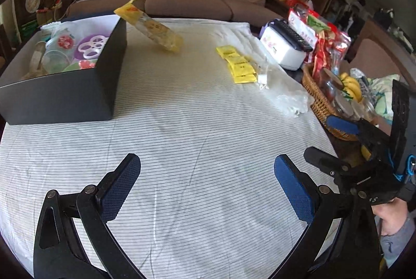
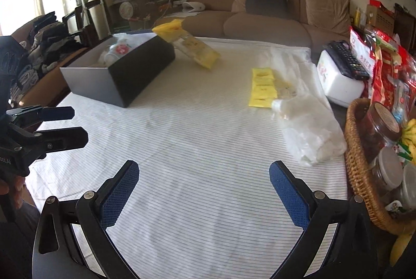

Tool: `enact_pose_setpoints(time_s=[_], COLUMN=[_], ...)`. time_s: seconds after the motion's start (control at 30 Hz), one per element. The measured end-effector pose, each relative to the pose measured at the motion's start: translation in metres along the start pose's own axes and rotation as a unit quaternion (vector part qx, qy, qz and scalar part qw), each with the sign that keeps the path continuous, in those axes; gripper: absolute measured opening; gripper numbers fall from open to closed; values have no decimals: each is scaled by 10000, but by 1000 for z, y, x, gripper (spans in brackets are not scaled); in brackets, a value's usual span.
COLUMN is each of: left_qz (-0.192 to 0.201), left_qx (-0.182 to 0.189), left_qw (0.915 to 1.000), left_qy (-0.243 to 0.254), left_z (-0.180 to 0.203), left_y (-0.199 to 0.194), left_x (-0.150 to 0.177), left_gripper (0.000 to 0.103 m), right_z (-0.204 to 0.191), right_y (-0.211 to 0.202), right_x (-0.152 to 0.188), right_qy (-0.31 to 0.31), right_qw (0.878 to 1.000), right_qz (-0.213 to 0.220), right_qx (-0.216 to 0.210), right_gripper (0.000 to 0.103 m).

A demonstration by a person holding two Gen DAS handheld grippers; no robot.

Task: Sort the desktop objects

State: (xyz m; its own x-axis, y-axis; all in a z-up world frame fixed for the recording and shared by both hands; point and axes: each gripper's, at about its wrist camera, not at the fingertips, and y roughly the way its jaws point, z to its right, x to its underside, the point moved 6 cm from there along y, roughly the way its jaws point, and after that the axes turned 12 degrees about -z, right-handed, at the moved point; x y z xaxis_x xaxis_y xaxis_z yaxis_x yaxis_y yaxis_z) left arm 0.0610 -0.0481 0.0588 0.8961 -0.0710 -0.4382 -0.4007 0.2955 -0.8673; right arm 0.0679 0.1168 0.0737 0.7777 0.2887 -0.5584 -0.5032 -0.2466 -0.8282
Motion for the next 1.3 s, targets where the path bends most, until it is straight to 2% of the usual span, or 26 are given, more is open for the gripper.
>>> enact_pose_setpoints(time_s=[0.07, 0.13, 0.2, 0.3, 0.4, 0.5, 0.6, 0.77, 0.8, 0.83, 0.93, 1.07, 1.13, 1.3], left_qz=[-41, -57, -66, -96, -169, -273, -411, -395, -387, -376, -365, -419, -430, -431], left_qx=[13, 42, 52, 120, 270, 420, 574, 737, 801, 842, 756, 861, 853, 903], left_qw=[9999, 9998, 9997, 9995, 9992, 9987, 9975, 9961, 9956, 9953, 9959, 9945, 9945, 9936], left_qy=[95, 172, 238, 281, 229, 107, -90, -274, -301, -312, -334, -427, -431, -522], left_z=[8, 13, 15, 15, 10, 2, -8, -15, -15, -16, -19, -22, -23, -27], left_y=[16, 31, 46, 65, 80, 92, 101, 98, 97, 96, 96, 97, 96, 91], left_x=[-5, -11, -17, -26, -34, -38, -44, -55, -56, -57, -61, -59, -58, -55], left_gripper=[103, 103, 103, 103, 103, 103, 103, 103, 103, 103, 103, 103, 103, 103], right_z=[23, 48, 69, 90, 104, 115, 120, 117, 114, 111, 101, 84, 69, 35], right_y=[4, 12, 23, 40, 68, 96, 124, 161, 166, 168, 163, 138, 120, 91], right_x=[-1, -8, -17, -36, -59, -77, -90, -99, -99, -98, -98, -100, -96, -76], right_qy=[172, 408, 588, 664, 650, 616, 607, 387, 325, 233, 20, 147, 194, 93], right_qw=[9998, 9991, 9983, 9978, 9977, 9975, 9966, 9954, 9951, 9949, 9950, 9987, 9997, 9982], right_qz=[46, 45, 2, -4, -145, -296, -453, -650, -676, -682, -524, -263, -144, -153], right_qx=[69, 72, 40, 71, 105, 195, 316, 596, 637, 708, 845, 399, -25, -568], right_gripper=[91, 67, 59, 57, 51, 50, 50, 50, 42, 24, 13, 13, 13, 13])
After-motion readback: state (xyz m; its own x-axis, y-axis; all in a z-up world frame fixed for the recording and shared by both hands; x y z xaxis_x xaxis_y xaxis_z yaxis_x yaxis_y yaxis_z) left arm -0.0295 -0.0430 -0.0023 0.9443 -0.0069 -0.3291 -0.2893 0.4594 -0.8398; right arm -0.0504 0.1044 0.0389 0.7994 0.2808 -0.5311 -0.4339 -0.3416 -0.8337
